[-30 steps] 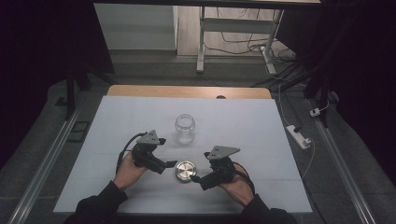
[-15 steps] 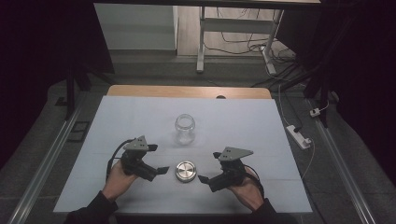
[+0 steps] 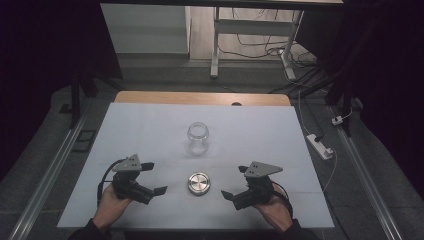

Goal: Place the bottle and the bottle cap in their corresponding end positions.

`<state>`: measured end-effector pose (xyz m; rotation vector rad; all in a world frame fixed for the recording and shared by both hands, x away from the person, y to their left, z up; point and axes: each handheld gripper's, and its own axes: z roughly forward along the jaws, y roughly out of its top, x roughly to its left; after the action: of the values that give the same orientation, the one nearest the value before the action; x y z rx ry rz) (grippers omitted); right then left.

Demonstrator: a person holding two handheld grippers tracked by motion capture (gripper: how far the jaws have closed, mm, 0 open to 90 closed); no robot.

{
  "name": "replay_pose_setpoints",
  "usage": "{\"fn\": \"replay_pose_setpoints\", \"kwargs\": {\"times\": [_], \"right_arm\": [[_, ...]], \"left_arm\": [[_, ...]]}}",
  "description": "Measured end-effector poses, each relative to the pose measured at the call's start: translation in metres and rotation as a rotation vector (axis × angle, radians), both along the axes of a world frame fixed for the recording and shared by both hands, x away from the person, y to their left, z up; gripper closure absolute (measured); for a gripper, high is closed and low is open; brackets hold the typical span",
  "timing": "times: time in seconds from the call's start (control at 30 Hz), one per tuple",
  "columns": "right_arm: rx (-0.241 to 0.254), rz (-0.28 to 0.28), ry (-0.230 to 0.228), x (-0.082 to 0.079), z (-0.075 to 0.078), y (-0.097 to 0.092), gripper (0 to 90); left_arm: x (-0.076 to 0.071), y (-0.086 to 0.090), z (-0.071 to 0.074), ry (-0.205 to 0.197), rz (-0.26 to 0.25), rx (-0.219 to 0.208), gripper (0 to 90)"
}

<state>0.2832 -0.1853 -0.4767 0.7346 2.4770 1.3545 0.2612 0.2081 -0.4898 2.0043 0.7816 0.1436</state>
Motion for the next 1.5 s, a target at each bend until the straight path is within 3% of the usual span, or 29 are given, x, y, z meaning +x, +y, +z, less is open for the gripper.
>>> {"fn": "replay_pose_setpoints", "kwargs": {"times": [0.63,0.93,1.5], "right_arm": [[-0.009,-0.067,-0.012,-0.015,0.003,-0.028,0.0],[0.002,-0.131,-0.016,-0.023,0.002,-0.053,0.0],[-0.011,-0.280,-0.013,-0.037,-0.005,-0.098,0.0]], "left_arm": [[-0.037,0.037,-0.006,0.008,0.095,0.000,0.0],[-0.054,0.052,-0.011,0.016,0.142,0.014,0.0],[-0.080,0.085,-0.025,0.046,0.259,-0.015,0.0]]}}
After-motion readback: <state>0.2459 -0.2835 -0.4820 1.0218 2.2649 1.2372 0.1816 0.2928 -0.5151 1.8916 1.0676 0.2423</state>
